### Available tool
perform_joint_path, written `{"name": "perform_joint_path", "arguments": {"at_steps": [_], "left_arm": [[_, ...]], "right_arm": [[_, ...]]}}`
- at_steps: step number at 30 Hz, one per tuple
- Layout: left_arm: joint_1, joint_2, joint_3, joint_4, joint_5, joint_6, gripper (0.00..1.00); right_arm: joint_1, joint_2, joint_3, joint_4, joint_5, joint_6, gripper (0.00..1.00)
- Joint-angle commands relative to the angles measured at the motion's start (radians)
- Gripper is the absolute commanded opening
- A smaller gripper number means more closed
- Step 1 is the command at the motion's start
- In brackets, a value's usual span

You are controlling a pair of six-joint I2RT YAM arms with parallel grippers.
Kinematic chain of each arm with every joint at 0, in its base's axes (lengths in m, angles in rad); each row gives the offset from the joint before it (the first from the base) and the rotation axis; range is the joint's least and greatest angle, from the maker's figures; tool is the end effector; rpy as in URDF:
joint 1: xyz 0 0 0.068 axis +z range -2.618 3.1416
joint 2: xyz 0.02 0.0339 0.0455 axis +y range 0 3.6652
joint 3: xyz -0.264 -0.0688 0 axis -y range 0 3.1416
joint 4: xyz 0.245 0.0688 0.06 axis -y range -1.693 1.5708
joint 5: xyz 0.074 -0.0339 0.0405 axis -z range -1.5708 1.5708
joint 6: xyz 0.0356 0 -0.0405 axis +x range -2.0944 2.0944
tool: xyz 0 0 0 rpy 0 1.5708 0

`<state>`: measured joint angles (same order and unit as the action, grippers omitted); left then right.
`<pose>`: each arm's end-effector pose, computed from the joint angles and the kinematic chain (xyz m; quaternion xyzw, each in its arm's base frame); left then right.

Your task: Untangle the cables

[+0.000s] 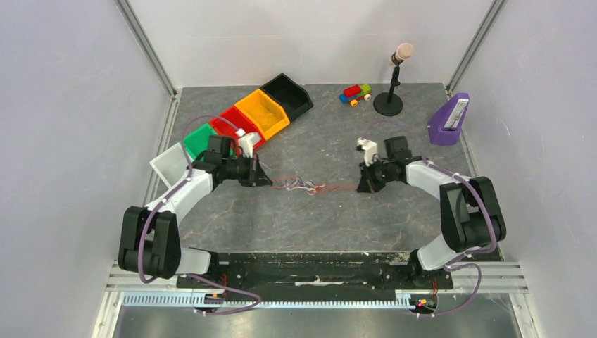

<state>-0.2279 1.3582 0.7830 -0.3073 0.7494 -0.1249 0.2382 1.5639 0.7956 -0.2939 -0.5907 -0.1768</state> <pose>0.2537 -0.0837 0.2113 0.1684 0.8685 -0.3943 0.2487 0.2737 0.0869 0.1599 -0.2624 0.8910 0.2890 0.2319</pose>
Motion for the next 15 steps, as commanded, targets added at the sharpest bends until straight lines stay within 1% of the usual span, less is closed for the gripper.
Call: {"name": "perform_joint_path", "arguments": {"at_steps": [1, 3, 5, 7, 13, 14, 15], "left_arm": [[0.142, -0.015, 0.052, -0.093, -0.045, 0.12, 0.02], [0.183, -0.019, 0.059, -0.138, -0.056, 0.195, 0.02], [0.214, -0.018, 0.056, -0.153, -0.07, 0.218, 0.02], [0.222, -0.001, 0.059, -0.17, -0.083, 0.246, 0.02], [0.226, 0.019, 0.073, -0.175, -0.131, 0.281, 0.02], [0.257, 0.021, 0.074, -0.172, -0.136, 0.279, 0.02], [0.261, 0.024, 0.076, -0.174, -0.127, 0.282, 0.02]], "right_arm": [[-0.2, -0.012, 0.016, -0.123, 0.12, -0.196, 0.0], [-0.292, -0.009, 0.014, -0.141, 0.158, -0.257, 0.0], [-0.363, 0.004, 0.017, -0.15, 0.186, -0.302, 0.0], [-0.422, 0.028, 0.033, -0.169, 0.196, -0.339, 0.0], [-0.504, 0.054, 0.058, -0.196, 0.214, -0.399, 0.0], [-0.509, 0.055, 0.06, -0.203, 0.213, -0.408, 0.0], [-0.511, 0.057, 0.065, -0.218, 0.19, -0.42, 0.0]]}}
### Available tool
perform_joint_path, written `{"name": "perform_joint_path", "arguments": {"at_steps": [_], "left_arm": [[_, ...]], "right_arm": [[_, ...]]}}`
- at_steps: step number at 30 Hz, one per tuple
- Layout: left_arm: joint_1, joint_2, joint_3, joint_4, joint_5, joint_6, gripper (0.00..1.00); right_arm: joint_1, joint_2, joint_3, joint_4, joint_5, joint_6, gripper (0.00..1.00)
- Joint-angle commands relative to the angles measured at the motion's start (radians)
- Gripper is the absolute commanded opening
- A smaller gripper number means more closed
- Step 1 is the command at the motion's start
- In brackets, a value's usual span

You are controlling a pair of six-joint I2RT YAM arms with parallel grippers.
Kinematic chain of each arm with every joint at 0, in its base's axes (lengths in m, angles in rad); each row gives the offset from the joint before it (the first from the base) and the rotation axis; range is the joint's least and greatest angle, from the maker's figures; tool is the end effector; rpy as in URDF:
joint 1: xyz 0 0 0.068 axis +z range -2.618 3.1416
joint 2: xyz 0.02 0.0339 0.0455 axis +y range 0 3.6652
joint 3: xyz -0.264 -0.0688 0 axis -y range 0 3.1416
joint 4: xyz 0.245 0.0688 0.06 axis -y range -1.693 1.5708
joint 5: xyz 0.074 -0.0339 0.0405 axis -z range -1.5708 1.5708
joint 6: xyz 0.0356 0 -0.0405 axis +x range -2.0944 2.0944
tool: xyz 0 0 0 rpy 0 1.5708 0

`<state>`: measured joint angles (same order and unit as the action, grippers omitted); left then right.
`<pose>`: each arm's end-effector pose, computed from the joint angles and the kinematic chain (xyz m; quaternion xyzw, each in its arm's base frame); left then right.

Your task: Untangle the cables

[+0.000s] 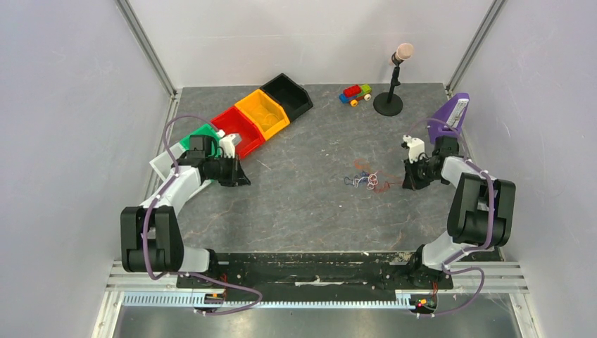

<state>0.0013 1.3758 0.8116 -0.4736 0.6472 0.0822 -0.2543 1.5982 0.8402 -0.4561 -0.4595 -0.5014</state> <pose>0.2600 -0.0211 0.2040 0.1207 0.9105 -0.2961 0.2623 0.2782 -0.0560 0.1533 -0.1582 0.9460 0.1446 0.2432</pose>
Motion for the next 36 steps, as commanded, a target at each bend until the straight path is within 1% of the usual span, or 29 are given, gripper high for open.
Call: {"name": "perform_joint_path", "arguments": {"at_steps": [1, 3, 4, 6, 7, 8, 11, 13, 14, 17, 20, 23, 27, 30, 34, 36], "left_arm": [[0.032, 0.009, 0.049, -0.009, 0.0, 0.085, 0.02], [0.013, 0.013, 0.057, -0.014, 0.129, 0.105, 0.02], [-0.015, 0.01, 0.062, -0.009, 0.182, 0.108, 0.07], [-0.087, -0.008, 0.062, 0.054, 0.208, 0.071, 0.41], [-0.132, -0.019, 0.055, 0.1, 0.199, 0.031, 0.55], [-0.188, -0.024, 0.05, 0.164, 0.166, -0.017, 0.61], [-0.334, 0.014, 0.059, 0.307, 0.087, -0.112, 0.69], [-0.421, 0.082, 0.104, 0.352, 0.029, -0.146, 0.7], [-0.444, 0.133, 0.134, 0.372, 0.015, -0.165, 0.7], [-0.485, 0.277, 0.232, 0.418, 0.0, -0.219, 0.71], [-0.521, 0.401, 0.364, 0.427, 0.0, -0.21, 0.71], [-0.551, 0.515, 0.485, 0.417, -0.011, -0.164, 0.71], [-0.577, 0.671, 0.654, 0.291, 0.02, -0.132, 0.69], [-0.589, 0.726, 0.685, 0.264, -0.002, -0.128, 0.66], [-0.593, 0.774, 0.703, 0.248, -0.036, -0.137, 0.57], [-0.598, 0.783, 0.71, 0.216, -0.035, -0.132, 0.55]], "right_arm": [[-0.02, 0.027, 0.029, -0.085, 0.021, -0.114, 0.0], [-0.014, 0.035, 0.044, -0.142, -0.085, -0.131, 0.0], [-0.006, 0.038, 0.051, -0.164, -0.143, -0.132, 0.0], [0.034, 0.043, 0.059, -0.202, -0.226, -0.127, 0.0], [0.06, 0.042, 0.058, -0.209, -0.256, -0.119, 0.0], [0.097, 0.039, 0.051, -0.202, -0.271, -0.102, 0.0], [0.204, 0.028, 0.02, -0.153, -0.275, -0.04, 0.0], [0.249, 0.026, 0.006, -0.124, -0.27, -0.017, 0.0], [0.264, 0.027, 0.001, -0.116, -0.264, -0.01, 0.0], [0.286, 0.034, 0.001, -0.121, -0.249, -0.015, 0.0], [0.288, 0.035, -0.009, -0.137, -0.223, -0.047, 0.0], [0.288, 0.033, -0.026, -0.139, -0.209, -0.061, 0.0], [0.288, 0.044, -0.023, -0.141, -0.198, -0.058, 0.0], [0.288, 0.051, -0.01, -0.142, -0.19, -0.058, 0.0], [0.287, 0.061, 0.01, -0.143, -0.172, -0.061, 0.0], [0.286, 0.07, 0.022, -0.142, -0.162, -0.067, 0.0]]}}
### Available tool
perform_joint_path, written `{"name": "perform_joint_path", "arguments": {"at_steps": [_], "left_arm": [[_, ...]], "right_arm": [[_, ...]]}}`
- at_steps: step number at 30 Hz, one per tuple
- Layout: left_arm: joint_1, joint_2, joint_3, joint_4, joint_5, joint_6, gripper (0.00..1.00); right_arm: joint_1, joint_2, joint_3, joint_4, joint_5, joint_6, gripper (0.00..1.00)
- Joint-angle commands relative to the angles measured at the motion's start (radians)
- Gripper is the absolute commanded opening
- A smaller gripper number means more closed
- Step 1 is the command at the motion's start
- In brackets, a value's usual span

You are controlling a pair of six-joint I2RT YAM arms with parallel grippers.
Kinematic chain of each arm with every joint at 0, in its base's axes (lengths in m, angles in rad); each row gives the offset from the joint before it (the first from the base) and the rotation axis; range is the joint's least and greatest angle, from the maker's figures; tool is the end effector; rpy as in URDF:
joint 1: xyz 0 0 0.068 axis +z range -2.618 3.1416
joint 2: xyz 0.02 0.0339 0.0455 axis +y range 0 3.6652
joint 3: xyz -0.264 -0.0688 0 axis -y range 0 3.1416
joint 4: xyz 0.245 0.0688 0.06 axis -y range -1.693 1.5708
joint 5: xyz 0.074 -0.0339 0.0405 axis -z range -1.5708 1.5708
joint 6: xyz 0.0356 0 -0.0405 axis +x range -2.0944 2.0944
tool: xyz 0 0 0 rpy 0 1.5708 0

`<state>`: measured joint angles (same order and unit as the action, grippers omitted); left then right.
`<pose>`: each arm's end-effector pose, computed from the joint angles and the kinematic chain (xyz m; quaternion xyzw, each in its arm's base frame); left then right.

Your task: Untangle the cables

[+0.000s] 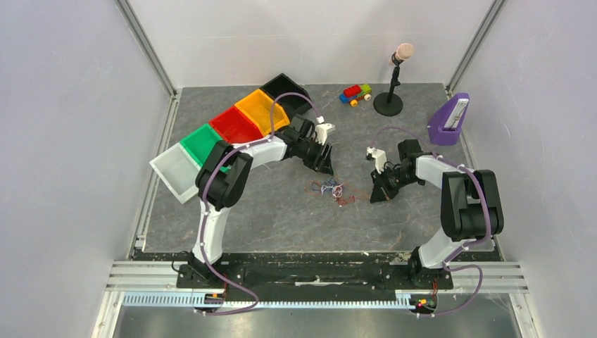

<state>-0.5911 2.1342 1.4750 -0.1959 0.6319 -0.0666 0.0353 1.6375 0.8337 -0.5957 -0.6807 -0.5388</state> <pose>0.3692 -0.2731 0.1565 0.3359 0.8316 -0.3830 0.2211 0.2672 0.0319 0.1420 -0.2933 0.8927 0.3020 0.1609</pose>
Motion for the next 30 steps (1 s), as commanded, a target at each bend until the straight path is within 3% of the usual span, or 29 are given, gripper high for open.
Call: {"name": "perform_joint_path", "arguments": {"at_steps": [1, 4, 6, 8, 13, 15, 19, 23, 30], "left_arm": [[-0.01, 0.025, 0.039, -0.073, -0.02, 0.017, 0.55], [-0.02, 0.016, 0.001, -0.075, 0.001, 0.006, 0.49], [-0.024, 0.007, -0.031, -0.04, 0.029, -0.032, 0.23], [-0.024, -0.024, -0.093, 0.053, 0.036, -0.119, 0.03], [-0.023, -0.114, -0.218, 0.267, 0.032, -0.347, 0.02], [-0.021, -0.149, -0.265, 0.323, 0.002, -0.438, 0.02], [-0.021, -0.202, -0.364, 0.416, -0.038, -0.57, 0.02], [-0.022, -0.213, -0.401, 0.445, -0.037, -0.592, 0.02], [-0.021, -0.222, -0.412, 0.455, -0.035, -0.597, 0.02]], "right_arm": [[-0.004, 0.036, 0.037, -0.002, 0.065, -0.031, 0.0], [-0.005, 0.065, 0.077, 0.004, 0.071, -0.026, 0.0], [-0.005, 0.08, 0.106, 0.031, 0.076, 0.012, 0.04], [-0.003, 0.088, 0.149, 0.058, 0.084, 0.072, 0.22], [-0.005, 0.022, 0.231, 0.082, 0.161, 0.236, 0.69], [-0.005, -0.042, 0.225, 0.066, 0.191, 0.271, 0.79], [0.002, -0.17, 0.138, -0.013, 0.078, 0.297, 0.82], [0.083, -0.228, 0.017, 0.035, 0.052, 0.357, 0.82], [0.231, -0.109, 0.044, 0.196, 0.094, 0.494, 0.78]]}}
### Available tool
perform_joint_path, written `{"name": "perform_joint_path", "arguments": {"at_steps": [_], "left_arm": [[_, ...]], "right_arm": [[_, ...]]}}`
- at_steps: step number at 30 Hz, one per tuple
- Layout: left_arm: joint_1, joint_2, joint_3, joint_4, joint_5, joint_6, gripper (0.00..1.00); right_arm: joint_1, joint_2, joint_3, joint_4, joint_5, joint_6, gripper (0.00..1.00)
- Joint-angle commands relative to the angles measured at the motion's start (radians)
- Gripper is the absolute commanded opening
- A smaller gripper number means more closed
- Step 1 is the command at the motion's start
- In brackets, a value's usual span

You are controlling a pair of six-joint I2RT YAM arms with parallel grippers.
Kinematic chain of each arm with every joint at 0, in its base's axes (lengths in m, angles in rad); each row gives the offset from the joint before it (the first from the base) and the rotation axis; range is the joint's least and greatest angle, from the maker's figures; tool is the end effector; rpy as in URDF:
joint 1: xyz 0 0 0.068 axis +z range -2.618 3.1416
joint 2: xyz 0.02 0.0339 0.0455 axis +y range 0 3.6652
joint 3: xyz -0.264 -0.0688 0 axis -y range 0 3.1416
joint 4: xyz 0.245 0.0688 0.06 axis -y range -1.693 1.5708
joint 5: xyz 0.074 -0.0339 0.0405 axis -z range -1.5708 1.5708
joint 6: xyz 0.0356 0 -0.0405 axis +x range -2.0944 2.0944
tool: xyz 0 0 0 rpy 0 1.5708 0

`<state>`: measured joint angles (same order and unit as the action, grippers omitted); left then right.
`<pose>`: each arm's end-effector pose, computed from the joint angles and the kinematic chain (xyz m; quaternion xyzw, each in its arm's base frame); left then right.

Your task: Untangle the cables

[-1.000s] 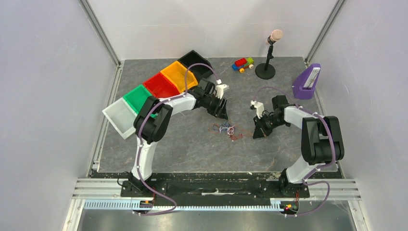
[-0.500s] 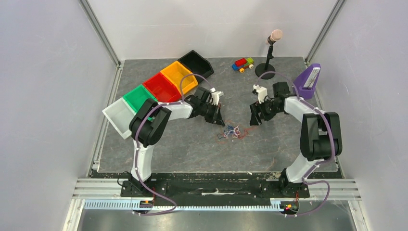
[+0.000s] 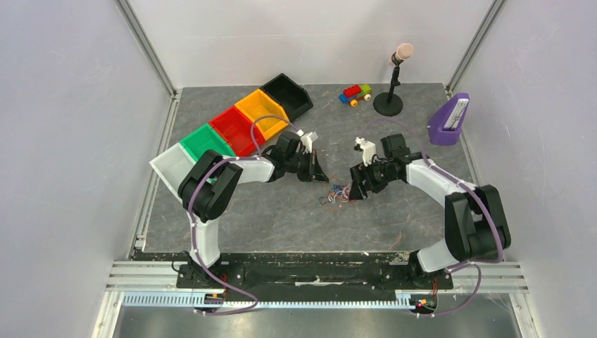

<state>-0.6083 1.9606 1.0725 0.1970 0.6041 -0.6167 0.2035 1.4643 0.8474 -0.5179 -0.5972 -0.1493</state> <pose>0.3175 -0.2458 0.1396 0.1230 0.8644 -0.4539 0.1779 0.2606 0.0742 0.1894 -0.2264 0.9075 0.2927 0.1988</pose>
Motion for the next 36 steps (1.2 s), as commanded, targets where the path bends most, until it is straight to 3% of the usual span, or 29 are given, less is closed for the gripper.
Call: {"name": "perform_joint_path", "arguments": {"at_steps": [1, 4, 6, 10, 13, 16, 25, 36], "left_arm": [[-0.004, -0.049, -0.01, 0.062, -0.007, -0.044, 0.02], [-0.004, -0.054, -0.016, 0.057, -0.012, -0.039, 0.02], [-0.004, -0.063, -0.016, 0.044, 0.003, -0.026, 0.02], [0.029, -0.143, -0.005, -0.096, 0.033, 0.092, 0.02], [0.114, -0.247, -0.008, -0.247, 0.036, 0.193, 0.02], [0.23, -0.352, -0.022, -0.357, 0.036, 0.277, 0.02], [0.51, -0.552, 0.077, -0.603, 0.066, 0.501, 0.02], [0.783, -0.633, 0.281, -0.809, 0.081, 0.66, 0.02]], "right_arm": [[0.078, 0.084, 0.027, 0.151, 0.022, 0.124, 0.78], [0.135, 0.125, 0.02, 0.225, 0.048, 0.167, 0.77], [0.175, 0.161, 0.011, 0.253, 0.141, 0.163, 0.7], [0.172, 0.208, -0.018, 0.231, 0.304, 0.087, 0.39], [0.104, 0.165, -0.077, 0.232, 0.348, 0.049, 0.15], [0.031, 0.115, -0.117, 0.213, 0.368, -0.003, 0.0], [-0.126, 0.102, -0.148, 0.16, 0.384, -0.129, 0.0], [-0.161, 0.116, -0.127, 0.146, 0.367, -0.157, 0.0]]}}
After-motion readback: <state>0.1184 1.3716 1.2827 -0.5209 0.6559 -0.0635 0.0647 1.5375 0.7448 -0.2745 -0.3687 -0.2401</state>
